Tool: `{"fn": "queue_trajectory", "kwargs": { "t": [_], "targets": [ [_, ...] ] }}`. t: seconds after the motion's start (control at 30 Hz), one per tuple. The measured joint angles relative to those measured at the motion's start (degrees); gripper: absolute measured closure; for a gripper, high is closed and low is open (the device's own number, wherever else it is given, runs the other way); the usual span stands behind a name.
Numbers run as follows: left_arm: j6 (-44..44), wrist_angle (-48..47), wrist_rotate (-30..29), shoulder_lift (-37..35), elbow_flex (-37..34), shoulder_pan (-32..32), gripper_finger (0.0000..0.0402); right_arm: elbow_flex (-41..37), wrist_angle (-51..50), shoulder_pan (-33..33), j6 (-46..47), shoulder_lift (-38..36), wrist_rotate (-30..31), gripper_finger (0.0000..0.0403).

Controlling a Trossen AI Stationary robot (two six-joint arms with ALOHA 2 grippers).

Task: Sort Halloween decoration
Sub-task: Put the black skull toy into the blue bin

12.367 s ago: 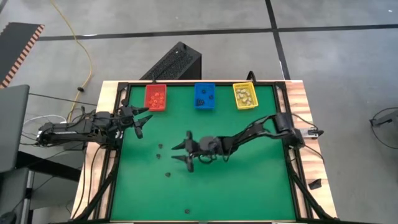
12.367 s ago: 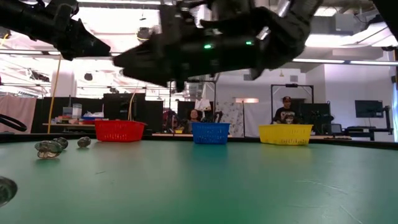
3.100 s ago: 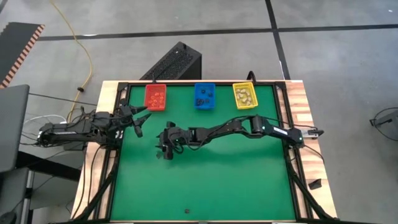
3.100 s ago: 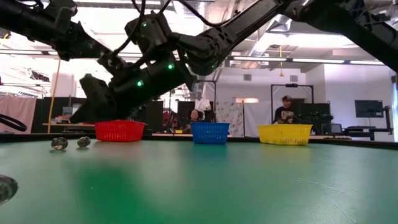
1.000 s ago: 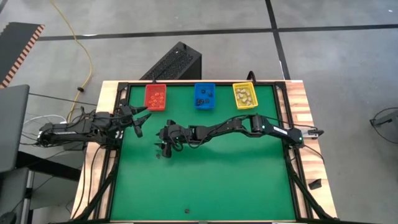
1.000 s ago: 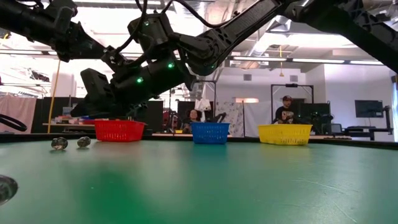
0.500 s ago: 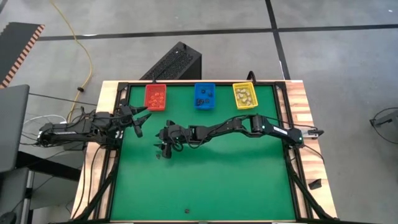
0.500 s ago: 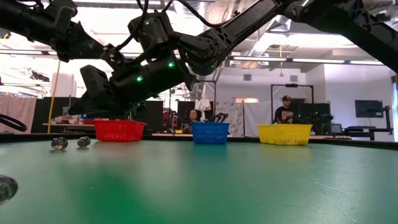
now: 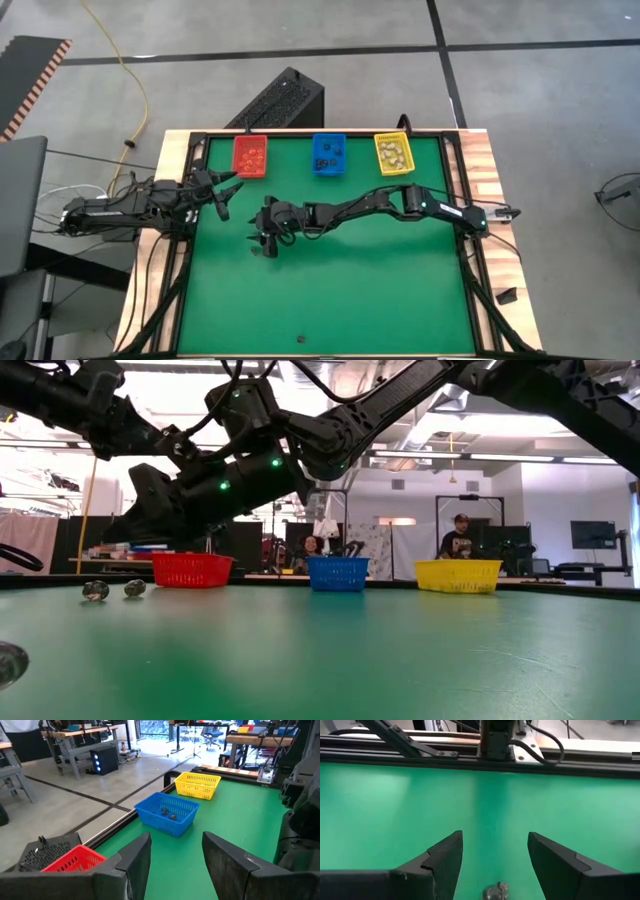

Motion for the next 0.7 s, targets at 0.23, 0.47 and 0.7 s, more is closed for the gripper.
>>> {"fn": "queue_trajectory", "kwargs": {
  "t": [0.23,0.47,0.7],
  "targets": [
    [-0.03,-1.39,-0.01,-0.01,0.00,0.00,0.0233,-0.02,-0.71,-0.31,-1.72,-0.55,-0.98,0.0147],
    [-0.15,-1.50,0.00,0.00,0.00,-0.02,0.0233,-2.00,0.10,-1.46,-0.30,-0.55,-4.63,0.0147],
    [-0.33,-1.40,0.00,-0.01,0.00,-0.02,0.0233,-5.69,8.32,-1.79,1.83,-0.59,-8.18,0.0147]
  ]
}}
